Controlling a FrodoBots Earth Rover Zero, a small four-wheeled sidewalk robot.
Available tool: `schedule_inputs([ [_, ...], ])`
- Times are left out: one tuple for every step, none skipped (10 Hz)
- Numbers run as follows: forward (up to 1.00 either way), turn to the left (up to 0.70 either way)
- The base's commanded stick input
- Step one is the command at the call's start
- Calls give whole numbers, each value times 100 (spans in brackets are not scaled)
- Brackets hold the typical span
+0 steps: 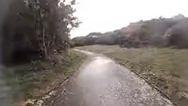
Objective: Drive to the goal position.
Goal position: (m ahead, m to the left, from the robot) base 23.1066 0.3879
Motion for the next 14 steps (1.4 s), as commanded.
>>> schedule_inputs([
  [70,0],
  [70,0],
  [70,0],
  [70,0],
  [70,0],
  [70,0],
  [70,0],
  [70,0],
  [70,0],
  [70,0],
  [70,0],
  [70,0],
  [70,0],
  [70,0],
])
